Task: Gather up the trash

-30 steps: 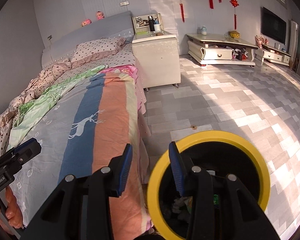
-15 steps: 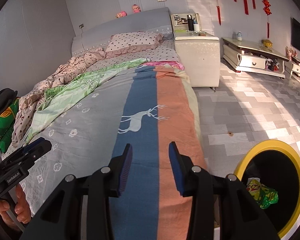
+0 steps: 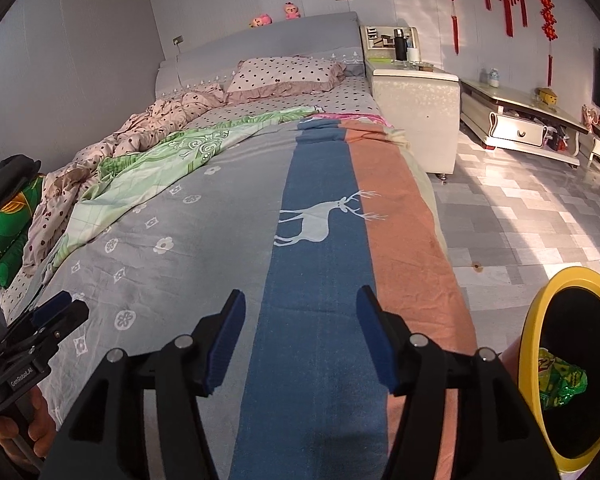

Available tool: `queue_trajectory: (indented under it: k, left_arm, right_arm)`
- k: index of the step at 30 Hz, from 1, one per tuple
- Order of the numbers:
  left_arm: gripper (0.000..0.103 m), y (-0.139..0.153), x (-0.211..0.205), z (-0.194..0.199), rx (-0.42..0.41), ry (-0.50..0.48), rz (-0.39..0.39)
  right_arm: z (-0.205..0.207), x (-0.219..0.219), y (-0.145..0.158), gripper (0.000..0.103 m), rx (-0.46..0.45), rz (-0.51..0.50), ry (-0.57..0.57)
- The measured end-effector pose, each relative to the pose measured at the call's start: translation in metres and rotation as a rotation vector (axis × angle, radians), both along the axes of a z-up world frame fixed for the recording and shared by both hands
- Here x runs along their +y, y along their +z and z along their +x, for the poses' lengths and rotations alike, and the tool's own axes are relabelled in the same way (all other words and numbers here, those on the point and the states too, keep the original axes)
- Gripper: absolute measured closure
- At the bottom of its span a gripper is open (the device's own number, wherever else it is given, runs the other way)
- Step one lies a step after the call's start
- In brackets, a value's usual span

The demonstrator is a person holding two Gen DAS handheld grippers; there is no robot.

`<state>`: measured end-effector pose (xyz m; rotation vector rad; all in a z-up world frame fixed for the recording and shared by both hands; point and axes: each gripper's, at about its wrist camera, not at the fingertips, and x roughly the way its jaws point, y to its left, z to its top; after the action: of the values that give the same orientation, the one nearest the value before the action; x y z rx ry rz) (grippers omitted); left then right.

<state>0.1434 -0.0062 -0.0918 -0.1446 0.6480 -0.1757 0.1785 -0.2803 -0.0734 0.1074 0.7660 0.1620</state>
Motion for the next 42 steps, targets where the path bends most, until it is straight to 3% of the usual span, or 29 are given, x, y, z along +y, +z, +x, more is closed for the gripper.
queue_trajectory:
  k: [6, 8, 11, 22, 30, 42]
  left_arm:
    - [0.01, 0.004, 0.003, -0.019, -0.067, 0.026, -0.018]
    - [0.009, 0.008, 0.003, -0.024, -0.091, 0.036, -0.017]
    - [0.008, 0.015, 0.001, -0.033, -0.123, 0.043, 0.0]
    - [0.008, 0.053, -0.02, -0.076, -0.259, 0.036, 0.033]
    - [0.008, 0.07, -0.03, -0.11, -0.319, 0.051, 0.032]
    - [0.008, 0.072, -0.023, -0.121, -0.331, 0.038, -0.02]
  right_arm:
    - [-0.021, -0.002, 0.003, 0.016, -0.103, -0.028, -0.053]
    - [-0.03, -0.004, 0.007, 0.008, -0.148, -0.044, -0.076]
    - [-0.04, -0.007, 0.01, 0.008, -0.194, -0.072, -0.119]
    - [-0.083, -0.019, 0.032, 0.008, -0.349, -0.033, -0.215]
    - [-0.11, -0.013, 0.048, 0.008, -0.396, -0.044, -0.237]
    - [-0.126, -0.001, 0.05, 0.008, -0.434, -0.094, -0.258]
